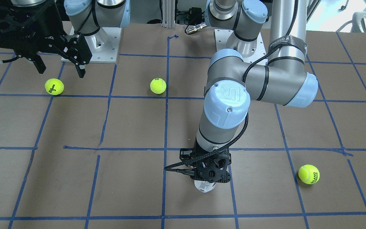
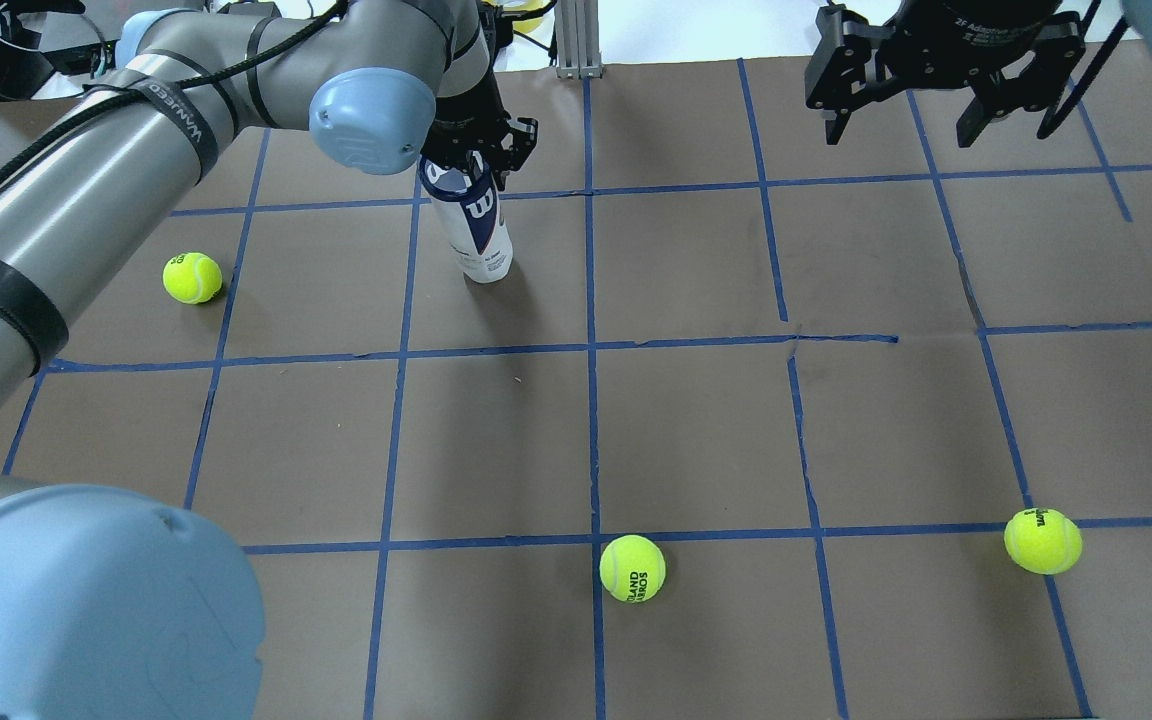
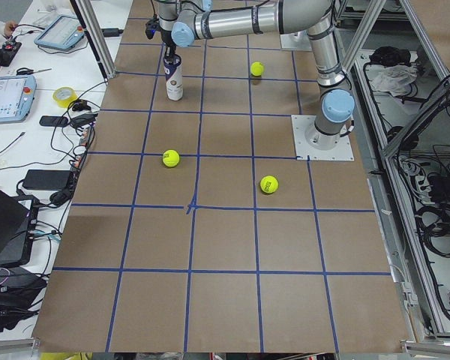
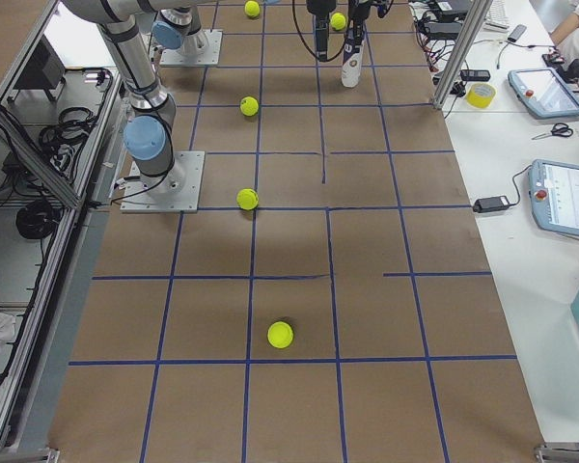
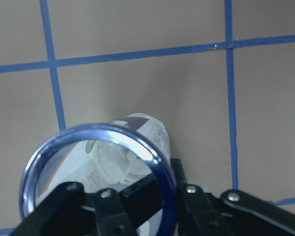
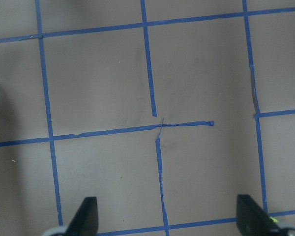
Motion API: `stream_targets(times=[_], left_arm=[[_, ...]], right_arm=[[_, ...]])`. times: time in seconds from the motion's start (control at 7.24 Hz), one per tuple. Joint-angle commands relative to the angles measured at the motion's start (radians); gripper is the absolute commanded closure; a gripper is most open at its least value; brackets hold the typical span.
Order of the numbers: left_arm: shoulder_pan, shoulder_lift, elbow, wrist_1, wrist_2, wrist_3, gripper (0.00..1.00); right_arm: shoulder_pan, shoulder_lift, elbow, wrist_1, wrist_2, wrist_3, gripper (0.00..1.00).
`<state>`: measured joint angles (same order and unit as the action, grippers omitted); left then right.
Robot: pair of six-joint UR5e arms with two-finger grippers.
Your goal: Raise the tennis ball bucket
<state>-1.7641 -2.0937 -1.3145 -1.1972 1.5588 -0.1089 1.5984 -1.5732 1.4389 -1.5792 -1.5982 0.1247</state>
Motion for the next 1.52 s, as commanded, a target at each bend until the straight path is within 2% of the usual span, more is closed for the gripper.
stream_targets(times=[0.0,0.28,0.69,0.97,1.38], left_arm=[[0.000,0.024,0.007,-0.046,-0.002,-0.006,0.00],[0.000,0.076,0.015,-0.091,-0.043,-0.014,0.00],[0.027,0.170,0.116,-0.339,-0.010,0.044,0.00],[0.121,0.257,0.098,-0.436,0.009,0.113,0.00],[0.149,0.395,-0.060,-0.426,0.015,0.114,0.00]], right_arm=[[0.000,0.002,0.000,-0.001,0.000,0.000,0.00],[0.000,0.001,0.000,0.001,-0.002,0.000,0.00],[-0.002,0.002,0.000,0.001,0.000,0.001,0.00],[-0.002,0.002,0.000,-0.001,0.000,0.001,0.00],[-0.002,0.002,0.000,0.001,-0.002,0.001,0.00]])
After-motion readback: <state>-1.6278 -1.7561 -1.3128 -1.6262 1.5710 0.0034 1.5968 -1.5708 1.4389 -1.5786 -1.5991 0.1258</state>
